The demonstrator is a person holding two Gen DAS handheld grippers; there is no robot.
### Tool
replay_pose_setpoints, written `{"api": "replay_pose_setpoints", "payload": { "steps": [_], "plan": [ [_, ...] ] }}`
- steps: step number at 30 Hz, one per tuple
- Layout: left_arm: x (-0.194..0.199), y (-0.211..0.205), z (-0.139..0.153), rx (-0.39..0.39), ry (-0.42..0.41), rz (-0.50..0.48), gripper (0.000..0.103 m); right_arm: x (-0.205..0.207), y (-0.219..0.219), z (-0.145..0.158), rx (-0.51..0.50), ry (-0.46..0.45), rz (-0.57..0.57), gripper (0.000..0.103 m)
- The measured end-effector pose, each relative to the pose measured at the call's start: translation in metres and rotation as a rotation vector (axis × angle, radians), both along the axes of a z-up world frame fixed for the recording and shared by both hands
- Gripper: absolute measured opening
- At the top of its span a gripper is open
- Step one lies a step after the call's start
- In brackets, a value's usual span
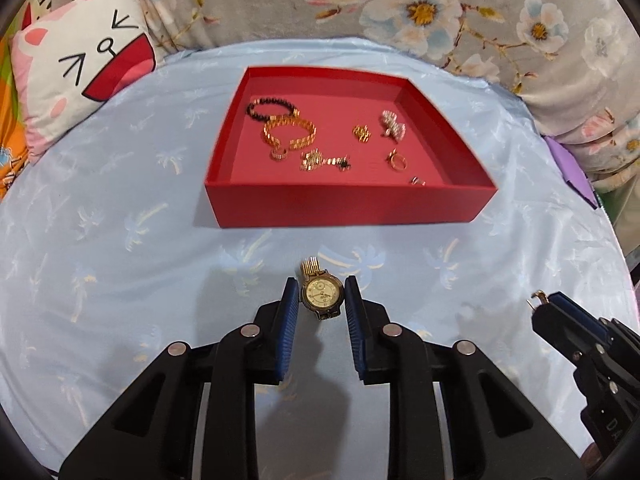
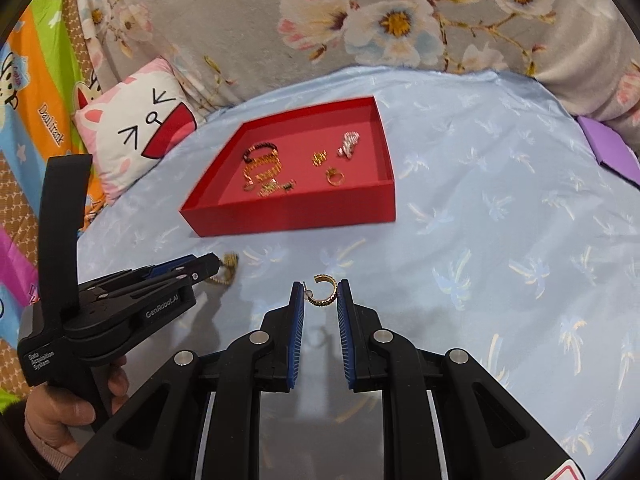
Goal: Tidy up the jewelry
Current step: 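Carry the gold watch and hoop earring over the red box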
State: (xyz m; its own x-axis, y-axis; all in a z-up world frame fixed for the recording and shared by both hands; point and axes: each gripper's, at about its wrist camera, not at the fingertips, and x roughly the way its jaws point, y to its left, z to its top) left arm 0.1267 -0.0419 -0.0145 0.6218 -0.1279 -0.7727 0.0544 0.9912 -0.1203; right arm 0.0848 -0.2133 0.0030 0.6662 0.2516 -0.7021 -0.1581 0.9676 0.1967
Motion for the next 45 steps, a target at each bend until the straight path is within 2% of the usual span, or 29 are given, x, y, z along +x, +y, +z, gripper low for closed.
{"api": "replay_pose_setpoints", "payload": {
  "steps": [6, 16, 23, 30, 45],
  "plan": [
    [-0.011, 0.007, 0.043, 0.007, -0.069, -0.009, 0.023, 0.002, 0.008, 0.033, 0.012, -0.072, 0.024, 0.015],
    [-0.012, 0.02, 0.128, 0.033, -0.239, -0.005, 0.023, 0.021, 0.02, 0.092, 0.028, -0.204, 0.046, 0.015],
    [0.005, 0.018, 0.161, 0.059, -0.324, -0.001, 0.023, 0.051, 0.024, 0.117, 0.033, -0.25, 0.045, 0.015],
    [0.036, 0.019, 0.159, 0.059, -0.319, 0.006, 0.023, 0.088, 0.023, 0.114, 0.039, -0.231, 0.032, 0.015],
    [0.095, 0.027, 0.111, 0.057, -0.227, 0.039, 0.023, 0.155, 0.035, 0.056, 0.014, -0.1, 0.037, 0.015]
  ]
}}
